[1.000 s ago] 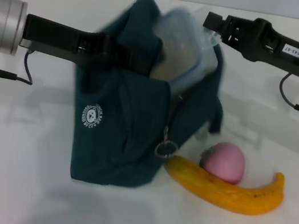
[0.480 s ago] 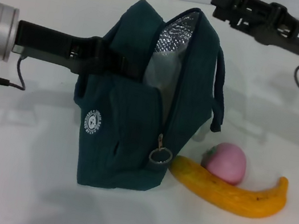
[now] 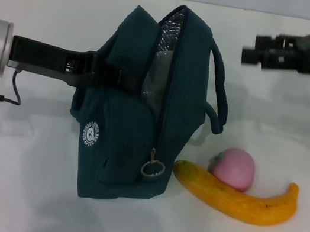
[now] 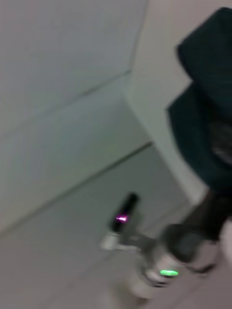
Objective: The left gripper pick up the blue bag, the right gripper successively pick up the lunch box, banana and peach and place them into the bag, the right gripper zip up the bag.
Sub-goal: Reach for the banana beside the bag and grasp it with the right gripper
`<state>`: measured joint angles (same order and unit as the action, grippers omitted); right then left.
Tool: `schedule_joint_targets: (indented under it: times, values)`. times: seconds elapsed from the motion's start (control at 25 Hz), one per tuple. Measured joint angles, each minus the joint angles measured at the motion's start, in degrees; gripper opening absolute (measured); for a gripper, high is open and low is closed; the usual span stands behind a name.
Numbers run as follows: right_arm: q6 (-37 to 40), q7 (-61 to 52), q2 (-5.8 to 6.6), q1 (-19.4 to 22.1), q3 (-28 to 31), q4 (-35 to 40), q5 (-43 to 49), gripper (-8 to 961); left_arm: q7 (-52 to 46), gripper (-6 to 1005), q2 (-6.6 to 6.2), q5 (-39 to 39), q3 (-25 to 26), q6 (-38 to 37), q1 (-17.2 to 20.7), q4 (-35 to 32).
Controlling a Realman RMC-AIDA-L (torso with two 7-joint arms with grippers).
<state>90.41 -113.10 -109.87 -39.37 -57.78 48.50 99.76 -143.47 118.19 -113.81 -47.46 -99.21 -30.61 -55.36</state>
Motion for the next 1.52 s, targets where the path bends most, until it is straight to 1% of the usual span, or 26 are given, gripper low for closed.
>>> schedule_joint_targets:
  times: [0.08, 0.2, 0.32, 0.48, 0.64, 0.72, 0.8, 0.84, 0.92, 0.96, 1.08, 1.32, 1.52]
  values:
    - [1.8, -0.3, 0.15, -0.2, -0.1, 3.2, 3.3, 797, 0.3, 34, -0.04, 0.0, 0.0, 0.0, 0.0, 0.2]
    - [5.7, -1.5, 0.16, -1.0, -0.1, 9.1, 9.2, 853, 0.9, 34, -0.05, 0.1, 0.0, 0.3, 0.3, 0.4]
    - [10.4, -2.3, -0.06, -2.2, -0.1, 14.0, 15.3, 851, 1.3, 34, -0.19, 0.1, 0.3, 0.7, 0.4, 1.5]
    - [16.7, -3.5, -0.69, -3.6, -0.1, 21.1, 23.5, 848, 1.8, 34, -0.32, 0.3, 0.8, 0.9, 0.5, 2.4]
    - [22.4, -5.5, -0.96, -4.9, -0.1, 26.3, 29.1, 845, 1.9, 34, -0.18, 0.4, 0.8, 0.9, 0.6, 2.4]
    - [24.7, -5.9, -1.38, -5.7, -0.3, 28.2, 31.9, 845, 1.9, 34, -0.07, 0.4, 0.8, 0.9, 0.8, 2.4]
    - [26.3, -6.0, -2.28, -6.2, -1.6, 30.1, 35.5, 844, 1.8, 34, 0.00, 0.4, 0.8, 0.9, 1.0, 2.5]
    - [26.7, -6.0, -2.58, -6.3, -2.3, 30.6, 36.6, 844, 1.7, 34, 0.00, 0.4, 0.8, 0.9, 1.0, 2.5]
    - [26.7, -6.0, -3.52, -6.4, -5.8, 31.9, 40.2, 844, 1.6, 34, 0.01, 0.4, 0.8, 0.9, 1.1, 2.5]
    - [26.7, -6.1, -4.31, -6.5, -7.9, 32.3, 41.6, 843, 1.6, 34, 0.01, 0.4, 0.8, 0.9, 1.1, 2.5]
    - [25.5, -6.8, -5.76, -6.7, -11.5, 32.3, 43.4, 843, 1.6, 34, 0.05, 0.4, 0.8, 0.9, 1.0, 2.6]
    - [19.7, -10.1, -6.11, -6.9, -17.8, 30.7, 41.5, 842, 1.7, 34, 0.10, 0.4, 0.8, 0.9, 0.5, 3.1]
    - [18.6, -11.6, -6.11, -7.9, -21.3, 27.0, 40.9, 839, 1.6, 34, 0.05, 0.3, 0.8, 1.3, 0.5, 3.1]
